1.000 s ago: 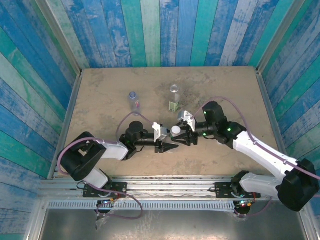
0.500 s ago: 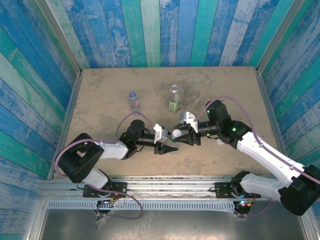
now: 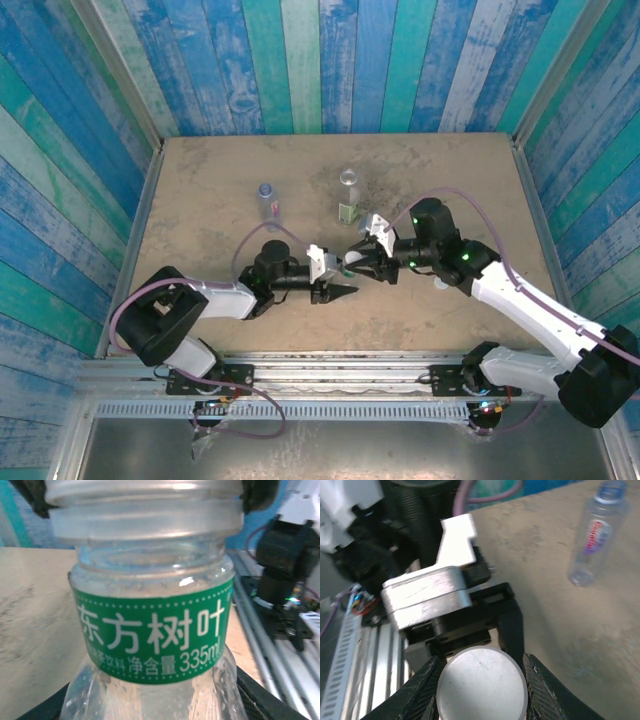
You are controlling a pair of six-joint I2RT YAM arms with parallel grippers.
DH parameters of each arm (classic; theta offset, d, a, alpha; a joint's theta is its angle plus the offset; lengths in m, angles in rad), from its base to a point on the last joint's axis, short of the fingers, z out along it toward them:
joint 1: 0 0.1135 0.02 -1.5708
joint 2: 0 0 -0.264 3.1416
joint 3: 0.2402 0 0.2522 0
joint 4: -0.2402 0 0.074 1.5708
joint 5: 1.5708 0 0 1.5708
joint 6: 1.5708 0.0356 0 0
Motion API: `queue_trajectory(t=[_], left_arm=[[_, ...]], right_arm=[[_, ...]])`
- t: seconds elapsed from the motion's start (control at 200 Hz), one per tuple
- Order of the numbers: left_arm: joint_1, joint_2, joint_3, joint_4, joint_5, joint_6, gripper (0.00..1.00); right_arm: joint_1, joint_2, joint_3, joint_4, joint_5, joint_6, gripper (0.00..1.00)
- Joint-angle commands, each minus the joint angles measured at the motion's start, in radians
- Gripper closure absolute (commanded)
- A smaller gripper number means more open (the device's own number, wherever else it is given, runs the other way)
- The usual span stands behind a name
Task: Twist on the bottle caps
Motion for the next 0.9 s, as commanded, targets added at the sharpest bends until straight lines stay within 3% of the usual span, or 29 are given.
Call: queue_trajectory(t=[0.0, 0.125, 0.195, 0.25, 0.316, 0.481, 0.646, 0.781, 0.897], left_arm=[[-0.03, -0.028, 0.057, -0.013, -0.243, 0.012, 0.49], [-0.082, 0.042, 0.111, 0.018, -0.369, 0.014, 0.49], [-0.088, 0.076, 0.113, 0.078, -0.397, -0.029, 0.52], [-0.09, 0.091, 0.105, 0.121, -0.417, -0.059, 0.55], [-0.09, 0.095, 0.098, 0.131, -0.415, -0.063, 0.55], [-0.09, 0.056, 0.071, 0.082, -0.361, -0.019, 0.54], [-0.087, -0.003, 0.037, 0.018, -0.154, 0.026, 0.53], [-0.083, -0.021, 0.066, -0.108, 0.006, 0.085, 0.54], [-0.083, -0.034, 0.07, -0.119, 0.096, 0.098, 0.53]], right_arm=[[0.007, 0.024, -0.009, 0.063, 0.19, 0.206, 0.66], [0.024, 0.031, -0.021, 0.053, 0.375, 0.363, 0.69], [0.051, 0.026, -0.02, 0.014, 0.45, 0.407, 0.67], [0.091, 0.01, -0.019, -0.027, 0.581, 0.445, 0.66], [0.108, -0.004, -0.022, -0.041, 0.609, 0.436, 0.63], [0.109, -0.072, -0.048, -0.008, 0.561, 0.317, 0.51], [0.099, -0.207, -0.104, 0.039, 0.431, 0.117, 0.3], [0.083, -0.294, -0.118, 0.008, 0.282, -0.018, 0.29], [0.076, -0.311, -0.093, -0.049, 0.161, -0.065, 0.27]])
